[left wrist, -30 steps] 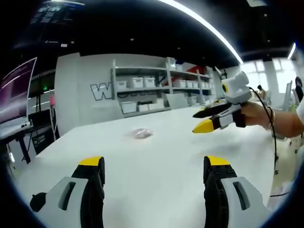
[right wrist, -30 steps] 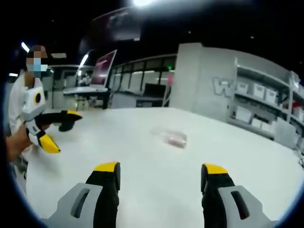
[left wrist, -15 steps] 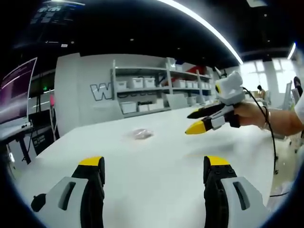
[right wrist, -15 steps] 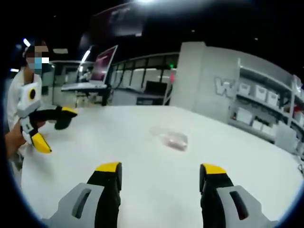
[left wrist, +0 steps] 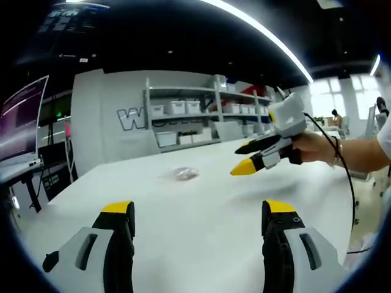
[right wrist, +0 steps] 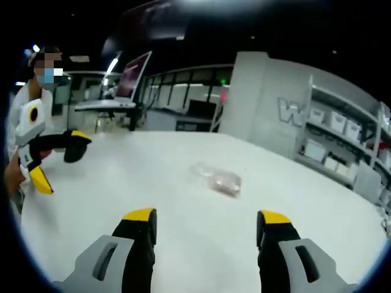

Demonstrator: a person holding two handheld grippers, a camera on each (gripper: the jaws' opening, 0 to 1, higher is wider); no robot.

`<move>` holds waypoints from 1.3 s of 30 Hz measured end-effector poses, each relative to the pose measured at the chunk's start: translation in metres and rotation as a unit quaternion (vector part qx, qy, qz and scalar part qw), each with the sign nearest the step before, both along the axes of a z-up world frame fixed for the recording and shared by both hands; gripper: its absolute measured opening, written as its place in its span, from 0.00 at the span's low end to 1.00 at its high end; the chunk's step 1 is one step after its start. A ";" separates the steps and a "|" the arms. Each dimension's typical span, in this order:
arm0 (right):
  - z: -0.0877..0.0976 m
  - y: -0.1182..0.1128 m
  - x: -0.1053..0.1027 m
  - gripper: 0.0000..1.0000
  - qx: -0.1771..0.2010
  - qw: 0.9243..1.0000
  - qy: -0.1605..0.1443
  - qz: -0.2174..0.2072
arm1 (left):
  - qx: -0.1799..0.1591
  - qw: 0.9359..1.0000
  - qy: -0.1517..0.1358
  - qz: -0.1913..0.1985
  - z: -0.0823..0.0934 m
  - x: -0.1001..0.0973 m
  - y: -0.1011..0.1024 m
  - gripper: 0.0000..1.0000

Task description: Open the resealable bag by pulling the two sides of the seal apart until the entire bag opening is separated and visibly accessible.

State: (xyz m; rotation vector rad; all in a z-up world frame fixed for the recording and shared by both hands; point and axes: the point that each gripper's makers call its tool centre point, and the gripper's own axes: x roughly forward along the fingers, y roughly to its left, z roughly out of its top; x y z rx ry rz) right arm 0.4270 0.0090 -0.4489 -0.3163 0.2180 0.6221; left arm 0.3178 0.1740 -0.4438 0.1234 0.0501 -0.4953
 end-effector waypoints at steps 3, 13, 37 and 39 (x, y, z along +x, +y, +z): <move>0.000 0.001 0.004 0.66 -0.001 1.000 0.001 0.000 | 0.000 1.000 0.001 0.000 -0.001 -0.001 0.000 0.85; -0.005 0.004 0.015 0.65 -0.005 1.000 0.009 -0.003 | -0.001 1.000 0.003 0.004 -0.002 -0.003 0.002 0.85; -0.008 0.008 0.028 0.63 -0.015 1.000 0.010 -0.004 | -0.002 1.000 0.006 0.008 0.000 -0.006 0.001 0.85; -0.008 0.008 0.030 0.63 -0.016 1.000 0.010 -0.003 | -0.002 1.000 0.007 0.009 -0.001 -0.006 0.001 0.85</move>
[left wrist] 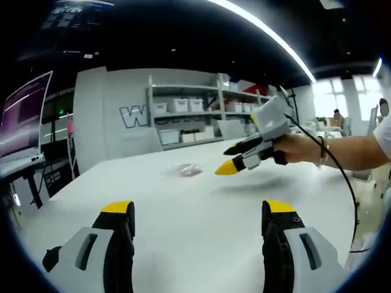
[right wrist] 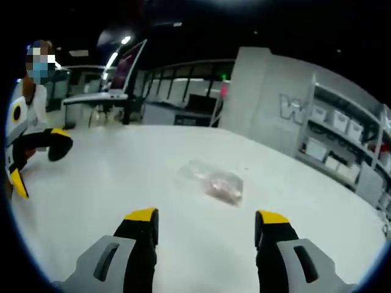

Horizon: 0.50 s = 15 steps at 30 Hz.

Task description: Open the resealable bag by pulling the two sides of the seal apart until the entire bag opening is separated and visibly accessible.

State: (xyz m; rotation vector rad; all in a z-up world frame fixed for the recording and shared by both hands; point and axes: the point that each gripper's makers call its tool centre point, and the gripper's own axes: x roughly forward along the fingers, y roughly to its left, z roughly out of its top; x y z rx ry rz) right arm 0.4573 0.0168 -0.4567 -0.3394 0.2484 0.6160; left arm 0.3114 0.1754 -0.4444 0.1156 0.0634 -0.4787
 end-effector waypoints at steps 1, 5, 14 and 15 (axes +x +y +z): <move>0.001 0.000 0.000 0.63 0.000 1.000 -0.001 0.000 | 0.000 1.000 0.000 0.000 0.000 0.000 0.000 0.85; 0.002 0.002 0.001 0.62 -0.001 1.000 -0.002 0.000 | 0.001 1.000 0.002 -0.001 -0.001 -0.001 -0.002 0.85; 0.004 0.005 0.004 0.62 -0.016 1.000 -0.008 0.001 | -0.002 1.000 0.003 -0.001 -0.001 -0.003 -0.001 0.85; 0.004 0.005 0.003 0.62 -0.017 1.000 -0.009 0.002 | -0.002 1.000 0.003 -0.001 -0.001 -0.003 -0.001 0.85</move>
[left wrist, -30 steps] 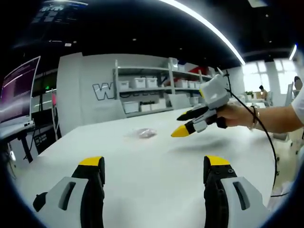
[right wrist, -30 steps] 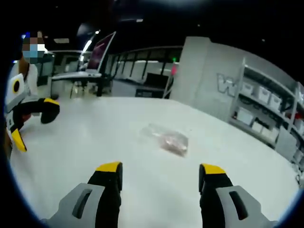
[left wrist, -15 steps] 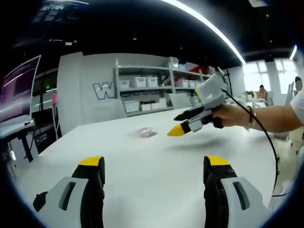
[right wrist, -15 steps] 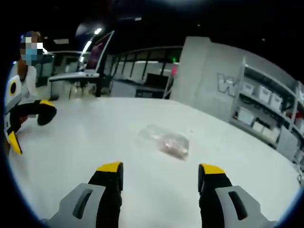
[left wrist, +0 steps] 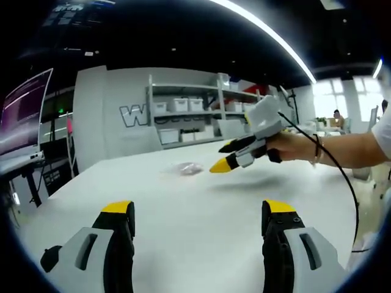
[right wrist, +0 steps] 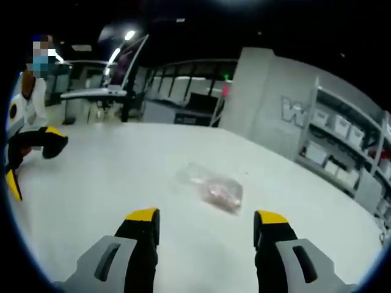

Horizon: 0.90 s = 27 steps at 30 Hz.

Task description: Open the resealable bag by pulling the two sides of the seal apart until the entire bag opening is separated and visibly accessible.

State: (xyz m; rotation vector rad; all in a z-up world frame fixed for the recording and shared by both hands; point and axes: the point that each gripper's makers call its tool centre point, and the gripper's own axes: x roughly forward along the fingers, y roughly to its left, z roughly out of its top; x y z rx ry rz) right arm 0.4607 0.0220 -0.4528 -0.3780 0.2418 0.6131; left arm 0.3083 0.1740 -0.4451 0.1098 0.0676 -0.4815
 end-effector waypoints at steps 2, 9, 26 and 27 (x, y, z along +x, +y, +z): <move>-0.002 0.001 0.000 0.61 -0.006 1.000 0.000 0.001 | 0.000 1.000 0.000 0.000 0.000 -0.001 -0.001 0.85; -0.003 0.002 0.001 0.60 -0.025 1.000 -0.009 0.002 | -0.002 1.000 0.000 0.001 0.000 -0.003 -0.002 0.85; -0.005 0.001 0.010 0.58 -0.064 0.998 -0.022 0.005 | 0.000 1.000 -0.002 0.000 0.002 -0.006 -0.006 0.85; -0.004 0.002 0.013 0.58 -0.067 0.997 -0.025 0.005 | 0.000 1.000 -0.002 -0.001 0.002 -0.006 -0.006 0.85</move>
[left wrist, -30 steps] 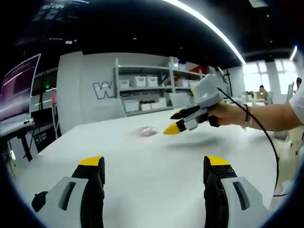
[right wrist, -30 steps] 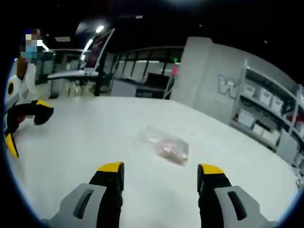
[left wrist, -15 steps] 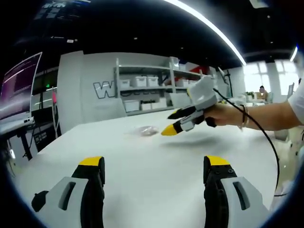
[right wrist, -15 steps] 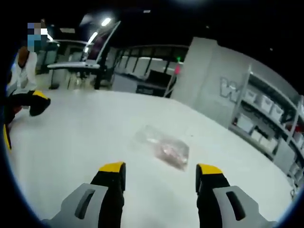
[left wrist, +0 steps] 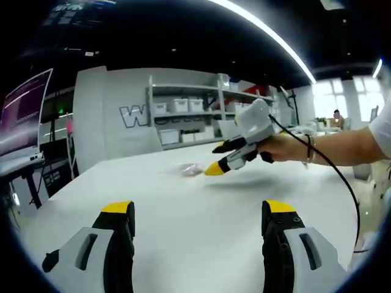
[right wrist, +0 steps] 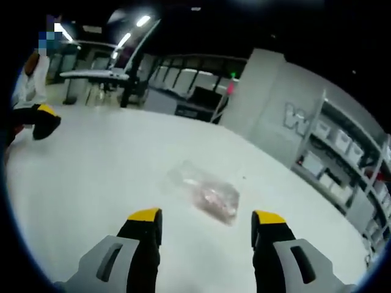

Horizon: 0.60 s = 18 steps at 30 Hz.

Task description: Open the resealable bag by pulling the two sides of the seal apart until the entire bag opening is separated and visibly accessible.

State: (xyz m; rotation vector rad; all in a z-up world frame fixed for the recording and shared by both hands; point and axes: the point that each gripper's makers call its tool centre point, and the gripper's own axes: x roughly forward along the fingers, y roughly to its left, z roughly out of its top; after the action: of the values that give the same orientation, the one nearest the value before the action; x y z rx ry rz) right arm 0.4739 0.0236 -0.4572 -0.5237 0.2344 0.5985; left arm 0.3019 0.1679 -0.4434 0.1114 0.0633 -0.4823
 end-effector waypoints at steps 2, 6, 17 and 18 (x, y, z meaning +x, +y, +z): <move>0.000 0.000 0.002 0.58 -0.007 1.000 -0.006 0.001 | 0.000 1.000 0.000 0.000 0.000 0.000 0.000 0.85; -0.001 0.002 0.003 0.57 -0.014 1.000 -0.010 0.005 | 0.001 1.000 -0.001 0.000 0.000 -0.001 0.000 0.85; -0.004 0.004 0.009 0.50 -0.043 0.998 -0.034 0.020 | 0.000 1.000 0.000 0.002 -0.002 -0.001 0.000 0.85; -0.004 0.005 0.009 0.50 -0.043 0.998 -0.036 0.021 | 0.001 1.000 0.001 0.002 -0.003 -0.001 0.000 0.85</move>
State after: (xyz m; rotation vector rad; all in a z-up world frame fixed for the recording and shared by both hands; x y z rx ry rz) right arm 0.4828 0.0283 -0.4608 -0.6330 0.1827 0.6110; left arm 0.3008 0.1684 -0.4459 0.1119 0.0652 -0.4784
